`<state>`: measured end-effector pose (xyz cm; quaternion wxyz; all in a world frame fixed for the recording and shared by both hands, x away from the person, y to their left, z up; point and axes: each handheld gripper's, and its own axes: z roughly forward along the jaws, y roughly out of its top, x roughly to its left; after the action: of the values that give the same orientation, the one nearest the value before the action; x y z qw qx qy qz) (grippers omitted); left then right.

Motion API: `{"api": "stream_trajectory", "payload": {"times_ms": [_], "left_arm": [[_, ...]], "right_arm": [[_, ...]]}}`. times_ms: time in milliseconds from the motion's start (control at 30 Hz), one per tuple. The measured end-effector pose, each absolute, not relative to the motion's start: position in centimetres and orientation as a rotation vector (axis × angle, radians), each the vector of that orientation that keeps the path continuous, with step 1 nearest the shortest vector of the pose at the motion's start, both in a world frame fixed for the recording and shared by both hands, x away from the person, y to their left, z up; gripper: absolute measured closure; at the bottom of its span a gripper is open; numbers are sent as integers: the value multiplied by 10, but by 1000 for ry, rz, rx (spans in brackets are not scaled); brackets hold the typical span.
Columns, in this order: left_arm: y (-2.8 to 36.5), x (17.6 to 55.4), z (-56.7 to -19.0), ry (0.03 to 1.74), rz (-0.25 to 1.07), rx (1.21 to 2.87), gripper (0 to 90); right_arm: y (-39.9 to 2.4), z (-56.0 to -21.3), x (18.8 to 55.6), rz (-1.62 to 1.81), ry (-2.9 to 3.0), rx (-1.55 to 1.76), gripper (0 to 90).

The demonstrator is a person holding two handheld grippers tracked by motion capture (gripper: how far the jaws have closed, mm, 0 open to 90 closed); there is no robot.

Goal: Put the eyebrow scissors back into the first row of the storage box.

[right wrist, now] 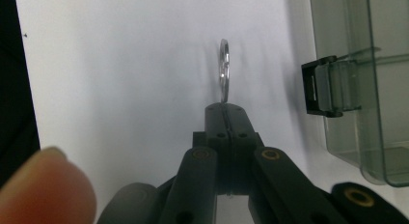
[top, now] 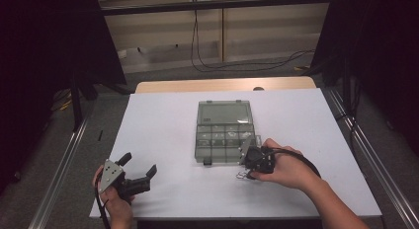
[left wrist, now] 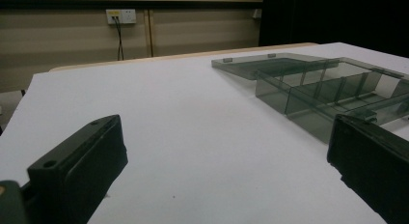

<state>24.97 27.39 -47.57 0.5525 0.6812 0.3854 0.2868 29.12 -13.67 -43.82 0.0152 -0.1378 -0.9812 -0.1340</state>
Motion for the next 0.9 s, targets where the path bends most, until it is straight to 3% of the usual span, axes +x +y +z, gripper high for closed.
{"api": "stream_trajectory", "payload": {"times_ms": [333, 900], "left_arm": [[274, 250, -476, 916, 680, 1609, 0], [273, 249, -476, 920, 687, 1612, 0]], "right_arm": [[-143, -448, 300, -470, -3001, -520, 894], [-144, -426, 301, -532, -3041, -487, 900]]}}
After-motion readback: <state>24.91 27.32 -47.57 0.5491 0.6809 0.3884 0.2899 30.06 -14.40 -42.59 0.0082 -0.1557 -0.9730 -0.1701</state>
